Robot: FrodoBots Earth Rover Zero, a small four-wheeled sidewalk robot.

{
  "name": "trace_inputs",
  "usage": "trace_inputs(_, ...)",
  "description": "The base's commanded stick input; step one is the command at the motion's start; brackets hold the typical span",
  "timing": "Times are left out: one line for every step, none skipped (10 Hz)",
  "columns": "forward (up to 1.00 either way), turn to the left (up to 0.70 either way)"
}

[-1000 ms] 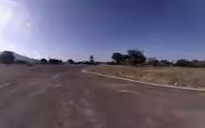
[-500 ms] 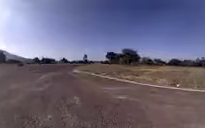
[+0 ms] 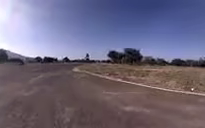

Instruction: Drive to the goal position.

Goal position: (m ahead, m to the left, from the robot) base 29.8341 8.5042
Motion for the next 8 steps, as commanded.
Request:
trace_inputs(1.0, 0.0)
trace_inputs(1.0, 0.0)
trace_inputs(1.0, 0.0)
trace_inputs(1.0, 0.0)
trace_inputs(1.0, 0.0)
trace_inputs(1.0, 0.0)
trace_inputs(1.0, 0.11)
trace_inputs(1.0, 0.17)
